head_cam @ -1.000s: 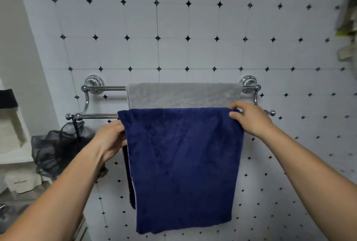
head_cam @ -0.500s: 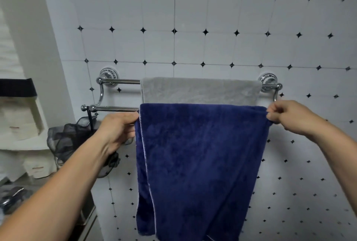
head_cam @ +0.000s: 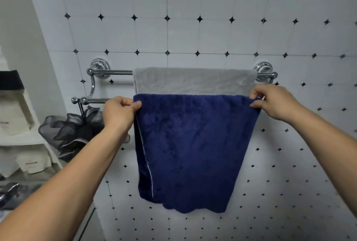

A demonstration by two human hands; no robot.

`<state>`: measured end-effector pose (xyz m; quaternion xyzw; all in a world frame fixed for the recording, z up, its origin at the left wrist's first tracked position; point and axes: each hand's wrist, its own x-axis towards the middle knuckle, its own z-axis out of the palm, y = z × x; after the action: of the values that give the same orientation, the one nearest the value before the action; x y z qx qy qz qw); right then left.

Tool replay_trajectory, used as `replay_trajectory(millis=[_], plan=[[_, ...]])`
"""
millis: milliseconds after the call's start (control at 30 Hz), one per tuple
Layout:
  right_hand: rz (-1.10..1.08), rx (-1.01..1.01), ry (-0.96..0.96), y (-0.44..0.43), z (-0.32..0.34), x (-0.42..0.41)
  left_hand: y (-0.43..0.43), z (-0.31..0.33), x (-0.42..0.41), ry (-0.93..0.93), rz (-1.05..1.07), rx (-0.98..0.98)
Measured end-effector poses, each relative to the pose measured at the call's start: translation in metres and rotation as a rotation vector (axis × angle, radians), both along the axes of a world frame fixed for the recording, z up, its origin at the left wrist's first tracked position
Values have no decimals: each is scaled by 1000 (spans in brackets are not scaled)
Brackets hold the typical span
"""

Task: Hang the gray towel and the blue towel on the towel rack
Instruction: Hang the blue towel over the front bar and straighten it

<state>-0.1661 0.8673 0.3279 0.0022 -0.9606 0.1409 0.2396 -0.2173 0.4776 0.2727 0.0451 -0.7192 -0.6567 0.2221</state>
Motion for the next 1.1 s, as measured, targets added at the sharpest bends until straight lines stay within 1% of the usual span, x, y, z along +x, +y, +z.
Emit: replay_trajectory(millis=[67,133,233,267,333,367,433,500,533,600,667,733,867,967,1100], plan=[[19,-83,-5,9,10,2,-5,8,-5,-14,6,16],[52,-244,-9,16,18,3,-8,18,-8,-25,-3,25],[107,-489,-82,22,17,4,-6,22,-13,-52,-4,2],[85,-579,-43,25,15,5,-5,21,-14,-66,-4,0],[-24,-745,107,35,9,10,-5,18,-14,-83,-7,6],[-71,-771,123,40,2,14,-5,16,-13,-75,-7,12],[-97,-735,-13,40,-20,20,-3,13,-9,-47,-30,5],[-21,-738,-181,27,-47,21,2,8,-3,-22,-99,18],[43,-783,-223,18,-58,20,4,7,1,-23,-135,37],[134,-949,-200,2,-71,14,5,5,6,-59,-152,99],[127,-1058,-132,-5,-74,9,2,5,7,-95,-151,188],[123,-1051,-120,-2,-77,11,-4,4,8,-114,-193,249],[125,-947,-161,17,-87,28,-16,-12,15,-158,-315,220],[119,-908,-221,26,-100,38,-19,-30,24,-215,-354,170],[116,-798,-371,28,-100,43,-15,-40,31,-182,-355,161]])
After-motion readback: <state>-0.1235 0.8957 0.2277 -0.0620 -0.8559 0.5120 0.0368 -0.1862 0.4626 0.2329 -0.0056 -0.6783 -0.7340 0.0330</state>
